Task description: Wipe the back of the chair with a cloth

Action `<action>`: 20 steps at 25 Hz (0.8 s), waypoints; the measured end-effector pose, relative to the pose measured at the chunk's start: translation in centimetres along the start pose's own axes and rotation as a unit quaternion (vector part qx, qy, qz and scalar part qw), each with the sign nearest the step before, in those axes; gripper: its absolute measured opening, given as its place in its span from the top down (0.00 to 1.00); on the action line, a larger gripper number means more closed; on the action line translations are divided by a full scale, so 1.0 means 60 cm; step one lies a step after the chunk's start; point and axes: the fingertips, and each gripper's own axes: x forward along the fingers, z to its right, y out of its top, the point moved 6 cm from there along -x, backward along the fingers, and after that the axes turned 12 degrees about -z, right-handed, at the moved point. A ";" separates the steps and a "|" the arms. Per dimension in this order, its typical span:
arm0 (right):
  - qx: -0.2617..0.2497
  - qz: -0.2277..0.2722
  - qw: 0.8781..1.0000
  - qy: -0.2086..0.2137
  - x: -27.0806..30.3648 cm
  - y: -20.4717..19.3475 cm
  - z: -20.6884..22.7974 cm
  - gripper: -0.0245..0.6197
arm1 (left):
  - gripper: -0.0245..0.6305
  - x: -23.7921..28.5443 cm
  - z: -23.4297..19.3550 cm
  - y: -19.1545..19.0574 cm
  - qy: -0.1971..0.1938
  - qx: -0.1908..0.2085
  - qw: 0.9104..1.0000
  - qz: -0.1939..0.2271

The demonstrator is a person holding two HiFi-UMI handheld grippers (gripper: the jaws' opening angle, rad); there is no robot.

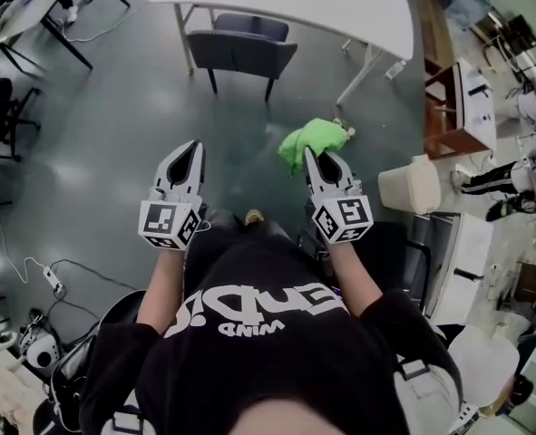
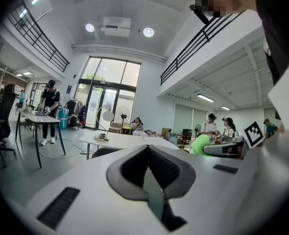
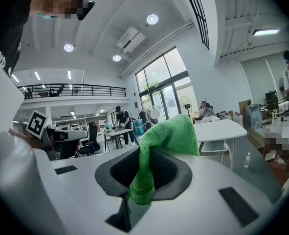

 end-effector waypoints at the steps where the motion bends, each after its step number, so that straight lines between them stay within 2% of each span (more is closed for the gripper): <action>1: 0.002 0.000 1.000 -0.002 0.008 0.004 0.002 0.89 | 0.96 0.007 -0.006 0.005 -0.002 0.001 1.000 0.000; 13: 0.028 0.016 0.999 -0.022 0.157 0.065 0.023 0.89 | 0.96 0.122 -0.124 0.059 -0.032 0.014 0.999 0.003; 20: 0.016 0.020 0.999 -0.023 0.258 0.063 0.040 0.89 | 0.96 0.203 -0.201 0.042 -0.041 0.019 0.999 -0.004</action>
